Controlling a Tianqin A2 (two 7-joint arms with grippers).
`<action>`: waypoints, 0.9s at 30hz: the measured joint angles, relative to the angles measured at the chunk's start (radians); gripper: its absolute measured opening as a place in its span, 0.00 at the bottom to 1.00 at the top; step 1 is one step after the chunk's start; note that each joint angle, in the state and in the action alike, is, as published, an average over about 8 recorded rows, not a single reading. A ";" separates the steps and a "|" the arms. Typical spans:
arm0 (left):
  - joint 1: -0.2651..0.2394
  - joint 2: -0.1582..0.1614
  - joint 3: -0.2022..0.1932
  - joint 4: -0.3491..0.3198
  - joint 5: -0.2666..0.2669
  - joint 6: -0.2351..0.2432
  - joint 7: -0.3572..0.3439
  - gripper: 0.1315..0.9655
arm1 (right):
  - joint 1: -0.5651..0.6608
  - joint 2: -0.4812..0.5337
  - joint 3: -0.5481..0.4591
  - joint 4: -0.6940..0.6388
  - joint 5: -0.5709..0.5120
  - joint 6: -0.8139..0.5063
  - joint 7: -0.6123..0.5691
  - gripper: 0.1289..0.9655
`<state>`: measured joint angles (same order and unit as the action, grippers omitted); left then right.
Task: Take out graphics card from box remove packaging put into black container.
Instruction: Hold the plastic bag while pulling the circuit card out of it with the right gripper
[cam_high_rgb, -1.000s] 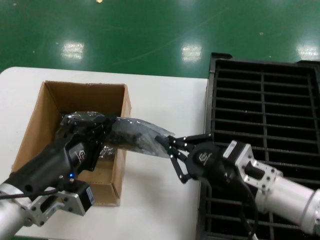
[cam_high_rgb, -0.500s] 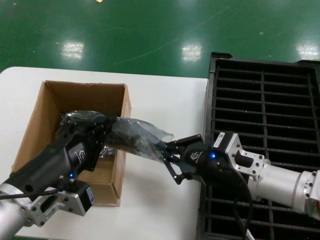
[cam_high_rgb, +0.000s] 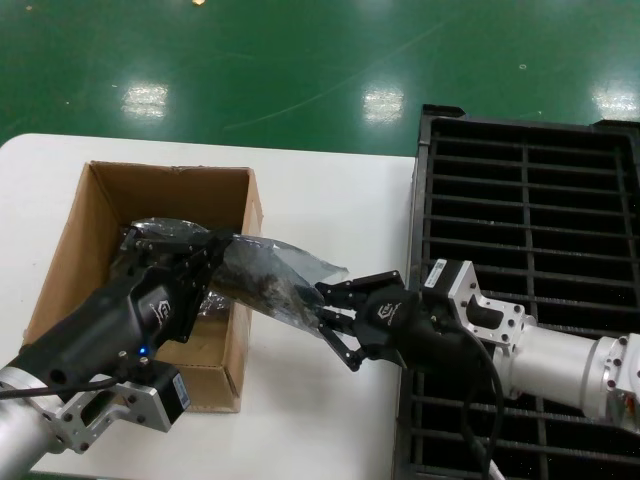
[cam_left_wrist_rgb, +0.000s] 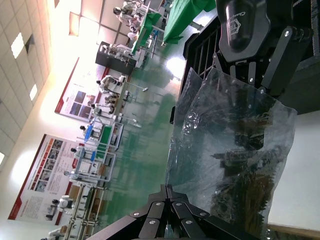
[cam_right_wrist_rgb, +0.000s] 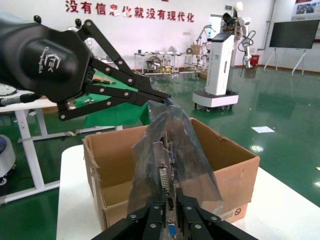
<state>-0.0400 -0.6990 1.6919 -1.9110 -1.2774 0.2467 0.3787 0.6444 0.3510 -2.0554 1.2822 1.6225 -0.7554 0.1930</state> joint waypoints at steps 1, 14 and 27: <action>0.000 0.000 0.000 0.000 0.000 0.000 0.000 0.01 | 0.001 -0.001 0.000 -0.001 0.000 0.001 0.004 0.04; 0.000 0.000 0.000 0.000 0.000 0.000 0.000 0.01 | -0.019 0.000 0.002 0.018 0.015 -0.006 0.040 0.10; 0.000 0.000 0.000 0.000 0.000 0.000 0.000 0.01 | -0.027 -0.012 0.000 0.008 0.035 -0.018 0.042 0.49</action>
<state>-0.0400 -0.6990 1.6919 -1.9110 -1.2774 0.2467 0.3787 0.6176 0.3393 -2.0550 1.2904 1.6572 -0.7729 0.2351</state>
